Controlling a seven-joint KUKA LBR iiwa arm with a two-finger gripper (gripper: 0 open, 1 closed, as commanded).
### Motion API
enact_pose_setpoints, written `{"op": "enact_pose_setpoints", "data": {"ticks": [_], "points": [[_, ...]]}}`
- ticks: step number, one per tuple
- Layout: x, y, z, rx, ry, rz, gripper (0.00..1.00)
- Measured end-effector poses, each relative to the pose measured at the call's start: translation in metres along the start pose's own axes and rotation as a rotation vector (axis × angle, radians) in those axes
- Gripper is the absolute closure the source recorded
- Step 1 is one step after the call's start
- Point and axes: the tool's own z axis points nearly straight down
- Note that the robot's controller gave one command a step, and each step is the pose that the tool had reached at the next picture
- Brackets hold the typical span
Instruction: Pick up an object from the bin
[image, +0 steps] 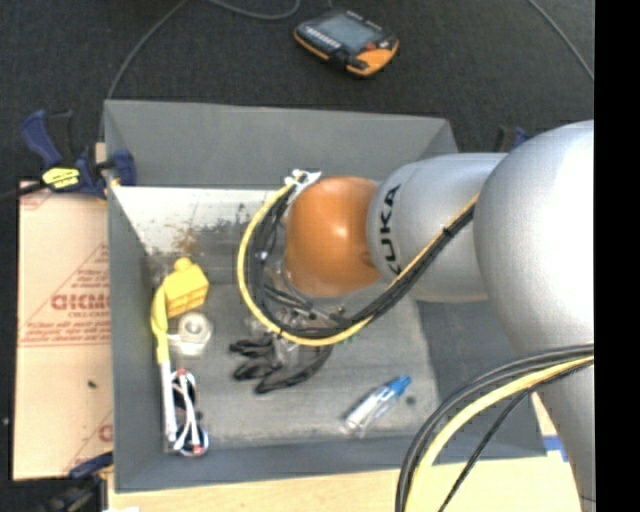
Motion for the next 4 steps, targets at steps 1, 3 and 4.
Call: {"op": "enact_pose_setpoints", "data": {"ticks": [1, 3, 4], "points": [[0.000, 0.000, 0.000, 0.000, 0.000, 0.001, 1.00], [0.002, 0.001, -0.024, -0.003, 0.007, 0.002, 1.00], [0.000, 0.000, -0.039, -0.001, 0.002, 0.003, 1.00]]}}
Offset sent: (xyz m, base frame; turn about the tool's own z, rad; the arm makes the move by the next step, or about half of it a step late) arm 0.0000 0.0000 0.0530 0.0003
